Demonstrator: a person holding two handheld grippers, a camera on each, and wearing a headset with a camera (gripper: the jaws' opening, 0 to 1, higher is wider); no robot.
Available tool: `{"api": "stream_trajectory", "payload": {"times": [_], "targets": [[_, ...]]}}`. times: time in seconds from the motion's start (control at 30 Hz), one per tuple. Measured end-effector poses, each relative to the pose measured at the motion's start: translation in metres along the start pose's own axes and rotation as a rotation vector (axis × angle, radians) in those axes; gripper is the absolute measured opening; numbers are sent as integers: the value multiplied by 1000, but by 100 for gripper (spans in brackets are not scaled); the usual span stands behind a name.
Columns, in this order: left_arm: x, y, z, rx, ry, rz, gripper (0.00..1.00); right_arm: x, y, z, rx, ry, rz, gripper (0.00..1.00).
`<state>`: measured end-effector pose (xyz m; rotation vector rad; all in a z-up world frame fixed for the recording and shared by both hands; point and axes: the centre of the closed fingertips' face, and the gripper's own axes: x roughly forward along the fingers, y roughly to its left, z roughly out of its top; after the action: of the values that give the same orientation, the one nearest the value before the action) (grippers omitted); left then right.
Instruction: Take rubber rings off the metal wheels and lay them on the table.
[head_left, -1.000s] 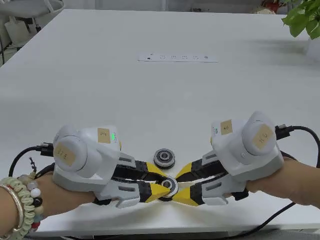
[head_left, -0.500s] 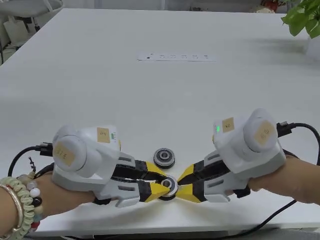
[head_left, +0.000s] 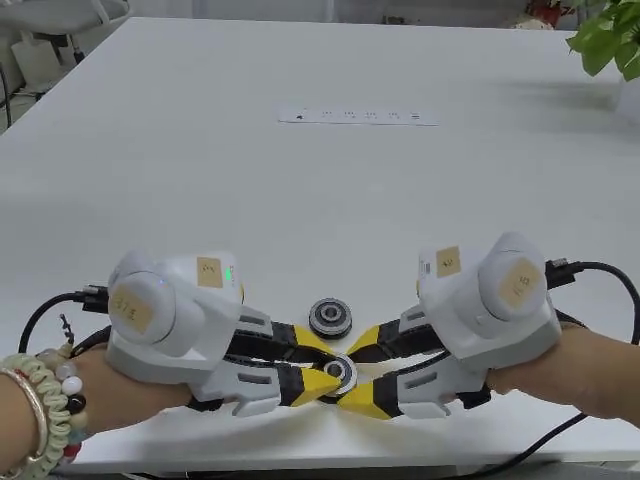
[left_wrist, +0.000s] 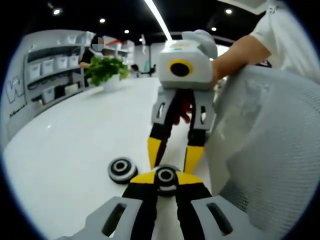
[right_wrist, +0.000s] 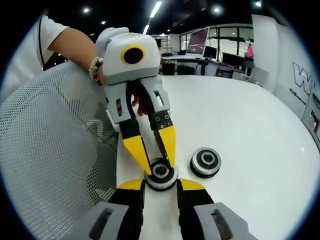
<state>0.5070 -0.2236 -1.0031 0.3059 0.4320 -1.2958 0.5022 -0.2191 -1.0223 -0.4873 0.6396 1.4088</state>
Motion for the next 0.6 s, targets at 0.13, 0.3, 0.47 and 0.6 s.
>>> {"api": "stream_trajectory", "payload": {"times": [0.13,0.3,0.47,0.6], "targets": [[0,0,0,0,-1,0,14,-1,1,-1,-3,6,4,22],[0,0,0,-1,-1,0,14,-2,1,-2,17,9,10,20],[0,0,0,-1,-1,0,14,-6,0,-5,108,2,30,15],[0,0,0,-1,-1,1,14,-7,2,-6,108,4,32,13]]}}
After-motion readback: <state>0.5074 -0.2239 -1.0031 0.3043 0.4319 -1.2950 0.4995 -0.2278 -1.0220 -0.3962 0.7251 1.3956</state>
